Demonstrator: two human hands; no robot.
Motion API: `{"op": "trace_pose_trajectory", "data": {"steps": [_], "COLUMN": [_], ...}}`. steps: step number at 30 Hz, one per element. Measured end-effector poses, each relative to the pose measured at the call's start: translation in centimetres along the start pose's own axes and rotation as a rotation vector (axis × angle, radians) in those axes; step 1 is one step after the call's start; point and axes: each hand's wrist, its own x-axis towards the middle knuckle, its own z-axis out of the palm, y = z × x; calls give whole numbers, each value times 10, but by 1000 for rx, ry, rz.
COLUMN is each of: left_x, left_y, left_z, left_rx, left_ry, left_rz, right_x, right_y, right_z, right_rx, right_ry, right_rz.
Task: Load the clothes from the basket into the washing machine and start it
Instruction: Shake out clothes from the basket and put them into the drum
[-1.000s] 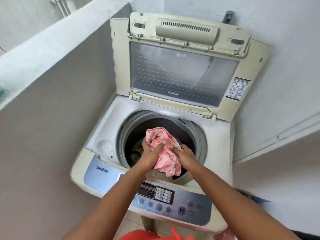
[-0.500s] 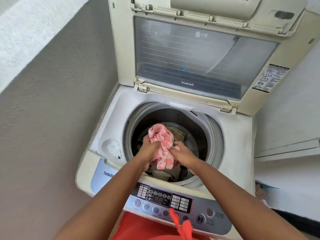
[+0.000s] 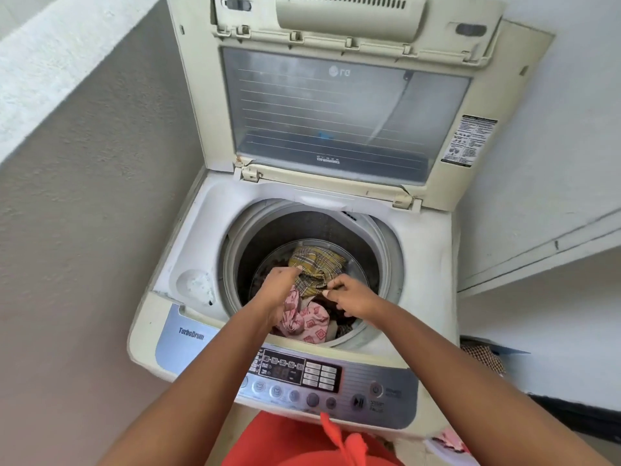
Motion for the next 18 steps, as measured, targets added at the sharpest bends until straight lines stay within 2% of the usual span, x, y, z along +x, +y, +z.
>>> {"op": "trace_pose_trajectory", "data": {"steps": [7,14,18], "left_x": [-37,-89,-120], "left_y": [-10,-13,-17], "left_z": [56,118,155], "left_rx": [-12,-88,-64], "left_ry": [-23,-147,-211], "left_rz": [56,208,279], "right_x": [-50,-109,-138], "right_y": [34,81,121], "right_z": [-27,-61,-85], "right_rx": [-57,-14,39], "right_ry": [85,282,409], "right_rz": [-195,-417,-447]}}
